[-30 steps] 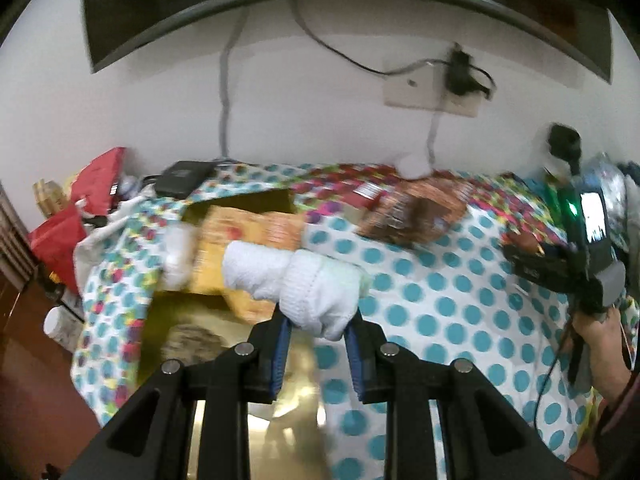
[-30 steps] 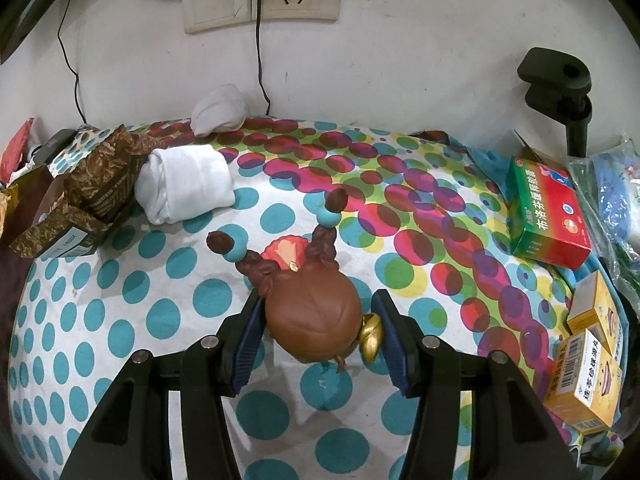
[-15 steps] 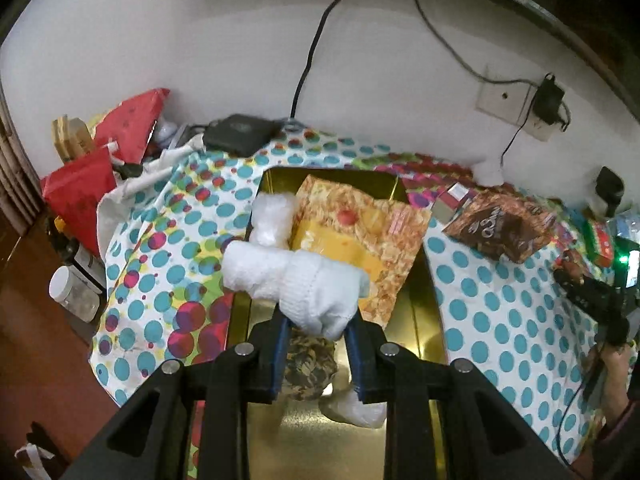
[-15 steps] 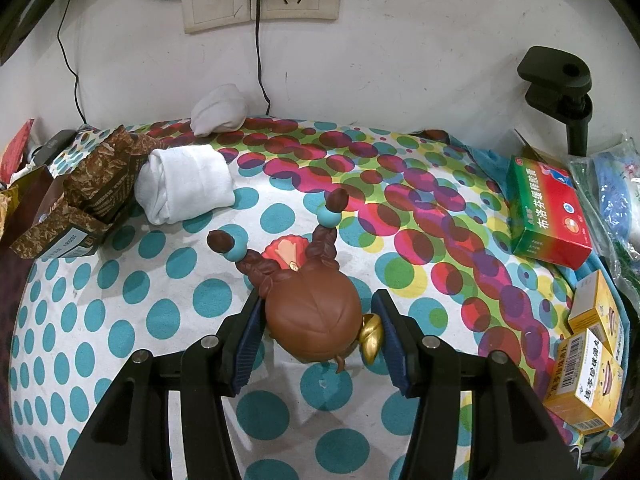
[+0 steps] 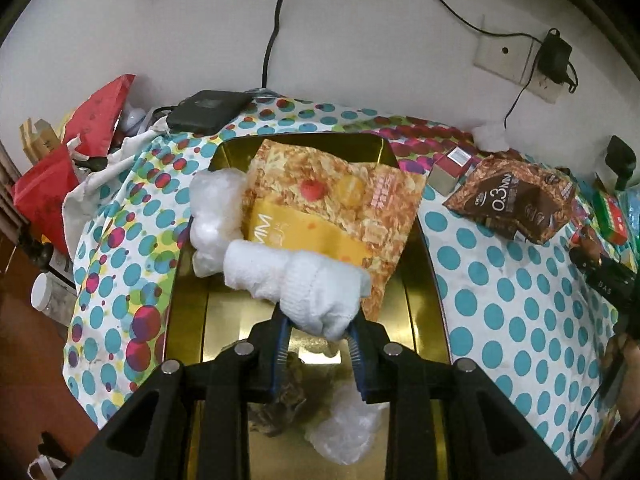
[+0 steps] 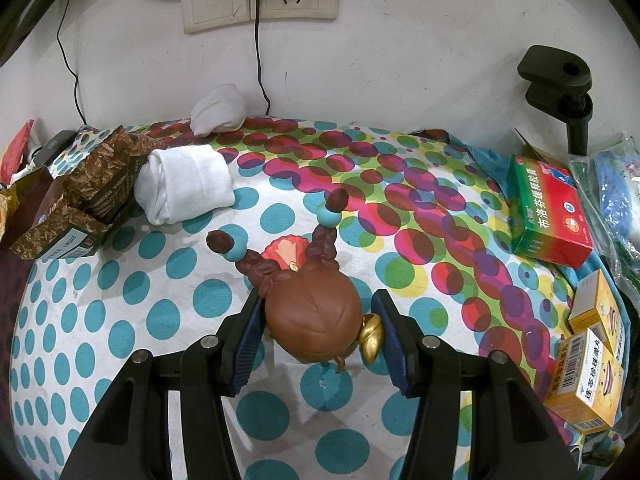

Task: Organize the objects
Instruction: 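Carry the white sock roll with the left gripper over the tray, then open the left gripper to release the sock roll into the tray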

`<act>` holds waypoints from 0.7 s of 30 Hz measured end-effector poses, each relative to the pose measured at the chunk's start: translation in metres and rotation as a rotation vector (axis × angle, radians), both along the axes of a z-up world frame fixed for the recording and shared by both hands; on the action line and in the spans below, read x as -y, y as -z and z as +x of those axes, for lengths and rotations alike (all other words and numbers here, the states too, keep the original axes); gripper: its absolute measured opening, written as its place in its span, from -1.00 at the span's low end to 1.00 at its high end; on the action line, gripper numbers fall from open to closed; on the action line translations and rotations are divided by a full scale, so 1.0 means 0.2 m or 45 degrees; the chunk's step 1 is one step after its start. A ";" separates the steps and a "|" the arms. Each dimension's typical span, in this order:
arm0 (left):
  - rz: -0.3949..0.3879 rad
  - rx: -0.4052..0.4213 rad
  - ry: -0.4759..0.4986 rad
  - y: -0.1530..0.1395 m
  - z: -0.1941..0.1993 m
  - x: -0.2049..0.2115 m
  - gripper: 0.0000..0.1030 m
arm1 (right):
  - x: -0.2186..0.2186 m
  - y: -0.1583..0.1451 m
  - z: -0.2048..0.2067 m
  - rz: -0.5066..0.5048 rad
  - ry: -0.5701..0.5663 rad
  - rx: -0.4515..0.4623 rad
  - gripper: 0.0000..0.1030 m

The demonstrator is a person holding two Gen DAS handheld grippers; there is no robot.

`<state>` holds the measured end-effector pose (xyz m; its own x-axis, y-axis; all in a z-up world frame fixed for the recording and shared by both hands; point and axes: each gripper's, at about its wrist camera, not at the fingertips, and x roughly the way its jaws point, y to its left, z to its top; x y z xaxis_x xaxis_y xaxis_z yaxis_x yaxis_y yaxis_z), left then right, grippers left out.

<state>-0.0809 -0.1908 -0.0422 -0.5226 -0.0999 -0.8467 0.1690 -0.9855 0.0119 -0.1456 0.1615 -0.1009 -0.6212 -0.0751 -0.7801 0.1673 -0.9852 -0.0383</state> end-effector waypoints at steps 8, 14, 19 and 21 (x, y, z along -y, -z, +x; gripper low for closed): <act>-0.053 0.011 0.003 0.02 0.01 -0.01 -0.36 | 0.00 0.00 0.00 -0.001 0.000 0.001 0.00; -0.123 0.015 0.005 0.02 0.03 -0.04 -0.20 | -0.01 0.00 0.00 -0.003 0.000 0.001 0.00; -0.132 0.011 0.002 0.00 0.07 -0.05 -0.18 | -0.01 0.00 0.00 -0.002 0.001 0.000 -0.02; -0.135 0.011 0.013 -0.01 0.09 -0.07 -0.18 | -0.01 0.00 0.00 -0.004 0.001 0.000 -0.05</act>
<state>-0.0623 -0.1775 -0.0406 -0.5169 -0.1842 -0.8360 0.1587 -0.9803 0.1179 -0.1452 0.1628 -0.1011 -0.6210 -0.0772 -0.7800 0.1662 -0.9855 -0.0349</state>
